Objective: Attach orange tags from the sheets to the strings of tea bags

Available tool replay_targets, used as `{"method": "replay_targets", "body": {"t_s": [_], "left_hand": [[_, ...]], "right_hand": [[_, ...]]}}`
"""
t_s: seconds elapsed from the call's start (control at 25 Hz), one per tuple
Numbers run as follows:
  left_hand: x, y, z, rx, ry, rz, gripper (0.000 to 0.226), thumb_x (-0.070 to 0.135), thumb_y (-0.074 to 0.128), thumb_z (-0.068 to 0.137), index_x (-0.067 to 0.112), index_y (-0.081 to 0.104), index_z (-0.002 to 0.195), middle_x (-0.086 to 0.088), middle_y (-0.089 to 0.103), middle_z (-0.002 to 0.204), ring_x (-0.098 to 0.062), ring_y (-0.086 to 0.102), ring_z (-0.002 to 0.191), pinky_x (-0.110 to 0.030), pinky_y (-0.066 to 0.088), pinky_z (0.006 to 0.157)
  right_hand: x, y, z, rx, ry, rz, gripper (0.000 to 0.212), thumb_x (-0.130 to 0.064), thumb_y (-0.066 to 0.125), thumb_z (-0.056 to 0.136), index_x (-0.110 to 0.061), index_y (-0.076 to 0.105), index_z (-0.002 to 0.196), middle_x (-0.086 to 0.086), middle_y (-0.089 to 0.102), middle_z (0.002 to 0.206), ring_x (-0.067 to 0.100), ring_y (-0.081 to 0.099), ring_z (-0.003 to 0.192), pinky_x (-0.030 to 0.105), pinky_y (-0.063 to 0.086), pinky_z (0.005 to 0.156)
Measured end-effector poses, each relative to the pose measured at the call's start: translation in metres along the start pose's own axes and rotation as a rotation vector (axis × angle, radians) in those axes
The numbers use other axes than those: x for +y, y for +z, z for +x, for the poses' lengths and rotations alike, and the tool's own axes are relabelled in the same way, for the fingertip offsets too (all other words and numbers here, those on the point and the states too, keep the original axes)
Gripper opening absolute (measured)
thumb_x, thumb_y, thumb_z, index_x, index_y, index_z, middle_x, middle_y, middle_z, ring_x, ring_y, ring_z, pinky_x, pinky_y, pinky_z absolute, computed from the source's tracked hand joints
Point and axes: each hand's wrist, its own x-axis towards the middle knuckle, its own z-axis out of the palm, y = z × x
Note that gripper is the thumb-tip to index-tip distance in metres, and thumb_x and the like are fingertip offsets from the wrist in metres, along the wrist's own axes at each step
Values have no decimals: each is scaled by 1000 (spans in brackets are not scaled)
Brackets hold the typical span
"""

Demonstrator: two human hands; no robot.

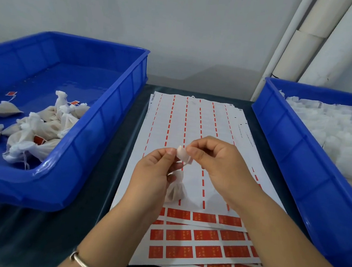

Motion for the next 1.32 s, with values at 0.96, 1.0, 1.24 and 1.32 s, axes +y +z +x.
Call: {"method": "replay_targets", "body": {"t_s": [0.96,1.0,1.24,1.32], "left_hand": [[0,-11,14,89,-10,-123,19,28,53,93,21,70,91,2,72,80,-13,65,80,-27,50,71],[2,-11,16,123,4,-109,18,29,53,92,24,69,86,6,71,77,-12,65,82,-26,49,71],[-6,-2,8,24,87,79,22,37,48,93,30,68,86,19,70,77,-4,65,85,-20,45,71],[-11,0,8,-7,55,77,26,37,46,94,29,69,88,18,71,80,-5,65,87,-22,45,74]], "right_hand": [[6,8,-7,31,-266,-288,13,-30,73,76,-22,75,87,-20,51,78,-9,48,84,0,38,71],[4,8,-7,6,-260,-245,13,-31,72,76,-24,75,86,-19,52,78,-9,49,84,1,38,71],[1,9,2,4,-133,-96,6,-44,65,72,-45,65,78,-17,50,82,2,52,82,6,44,65],[7,7,4,27,-93,-33,18,-45,64,70,-38,72,85,-17,51,81,3,53,83,8,43,64]]}}
